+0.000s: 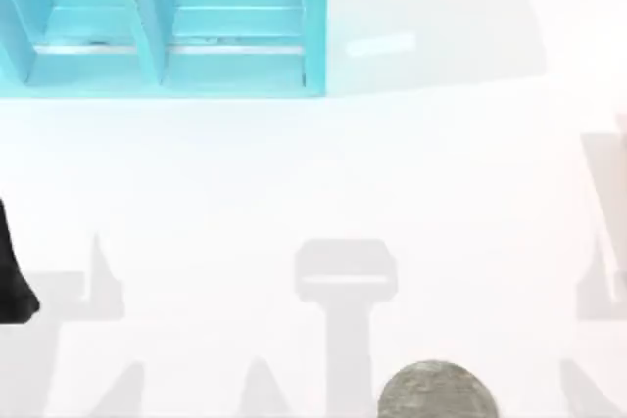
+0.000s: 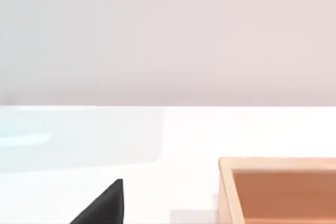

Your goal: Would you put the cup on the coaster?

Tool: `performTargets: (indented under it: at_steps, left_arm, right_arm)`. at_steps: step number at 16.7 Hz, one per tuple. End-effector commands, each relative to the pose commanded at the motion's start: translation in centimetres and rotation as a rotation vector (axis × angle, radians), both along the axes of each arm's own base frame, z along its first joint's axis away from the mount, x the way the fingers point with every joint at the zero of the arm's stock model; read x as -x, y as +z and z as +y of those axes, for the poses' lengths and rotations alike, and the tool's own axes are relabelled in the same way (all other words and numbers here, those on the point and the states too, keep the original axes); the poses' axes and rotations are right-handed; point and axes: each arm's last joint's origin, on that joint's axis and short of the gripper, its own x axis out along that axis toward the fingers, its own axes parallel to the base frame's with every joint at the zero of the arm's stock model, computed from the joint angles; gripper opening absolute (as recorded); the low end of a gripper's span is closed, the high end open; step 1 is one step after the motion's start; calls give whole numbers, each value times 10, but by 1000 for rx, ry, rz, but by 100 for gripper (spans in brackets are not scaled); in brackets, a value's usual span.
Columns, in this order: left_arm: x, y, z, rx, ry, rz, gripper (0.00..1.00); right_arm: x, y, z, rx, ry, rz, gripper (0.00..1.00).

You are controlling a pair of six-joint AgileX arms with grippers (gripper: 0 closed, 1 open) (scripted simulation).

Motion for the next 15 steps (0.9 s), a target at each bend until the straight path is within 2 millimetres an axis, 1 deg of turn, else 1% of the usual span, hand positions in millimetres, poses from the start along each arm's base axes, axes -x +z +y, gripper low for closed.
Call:
performTargets:
  at_steps: [3,5,7,9,11,13,15]
  left_arm:
    - [0,2,0,-10,3,7,100]
    - [0,11,2,-61,13,45,100]
    - [-3,26,4,-152,23,116,100]
    - [-8,44,7,-281,21,219,100]
    - [-18,62,12,-439,-4,350,100]
    - [-33,78,18,-609,-63,501,100]
    - [-53,90,27,-777,-160,660,100]
  right_arm:
    - [0,0,0,0,0,0,100]
    - [0,0,0,0,0,0,100]
    - [0,0,0,0,0,0,100]
    - [0,0,0,0,0,0,100]
    - [0,0,0,0,0,0,100]
    - [0,0,0,0,0,0,100]
    - [0,0,0,0,0,0,100]
